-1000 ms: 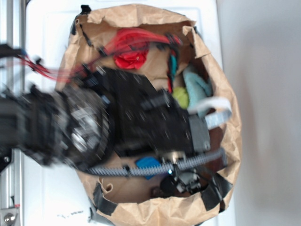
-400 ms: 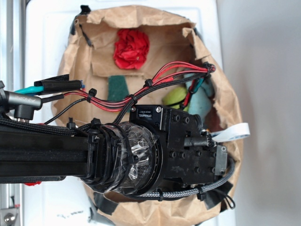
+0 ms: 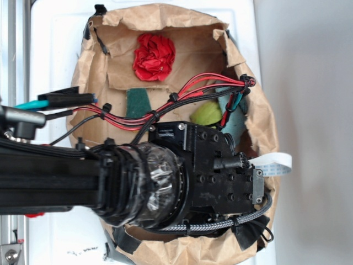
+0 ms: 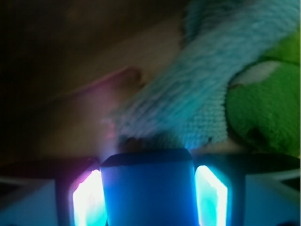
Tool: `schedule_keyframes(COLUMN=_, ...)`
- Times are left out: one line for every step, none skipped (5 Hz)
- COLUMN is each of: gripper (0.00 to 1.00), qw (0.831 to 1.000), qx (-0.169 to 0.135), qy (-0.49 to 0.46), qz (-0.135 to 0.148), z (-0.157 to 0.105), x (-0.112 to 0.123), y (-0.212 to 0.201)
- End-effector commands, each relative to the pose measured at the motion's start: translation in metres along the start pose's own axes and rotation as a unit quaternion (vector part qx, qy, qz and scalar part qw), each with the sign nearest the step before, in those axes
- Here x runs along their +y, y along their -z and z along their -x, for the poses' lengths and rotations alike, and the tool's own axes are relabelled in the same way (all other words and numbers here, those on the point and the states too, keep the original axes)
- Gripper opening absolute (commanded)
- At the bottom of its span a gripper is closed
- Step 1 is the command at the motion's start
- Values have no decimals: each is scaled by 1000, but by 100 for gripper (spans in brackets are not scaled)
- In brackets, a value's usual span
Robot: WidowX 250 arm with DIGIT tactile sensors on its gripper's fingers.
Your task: Grab the blue block.
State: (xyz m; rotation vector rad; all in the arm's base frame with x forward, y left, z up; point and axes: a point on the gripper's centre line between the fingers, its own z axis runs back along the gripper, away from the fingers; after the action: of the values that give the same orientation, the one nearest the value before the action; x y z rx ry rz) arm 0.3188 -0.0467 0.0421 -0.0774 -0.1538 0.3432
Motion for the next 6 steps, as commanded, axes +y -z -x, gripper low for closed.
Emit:
schedule_keyframes(gripper=0, qw=991, qx=-3, qy=127, qz=52, z=-6, x=14, y=-67)
schedule_keyframes(gripper=0, qw=982, qx=-1, qy=175, qz=70, z=-9, x=25, y=-96)
schedule_keyframes(gripper=0, qw=979, qx=-36, qy=183, qz=80, z=-14, x=44, y=-131)
schedule_keyframes(gripper=0, qw=980, qx=-56, qy=174, qz=77, z=-20, x=61, y=-152)
schedule_keyframes(gripper=0, qw=980, qx=-70, qy=170, qz=75, z=-20, x=72, y=-168)
schedule_keyframes(gripper=0, qw=982, qx=-83, qy=160, qz=60, z=-20, x=79, y=-174)
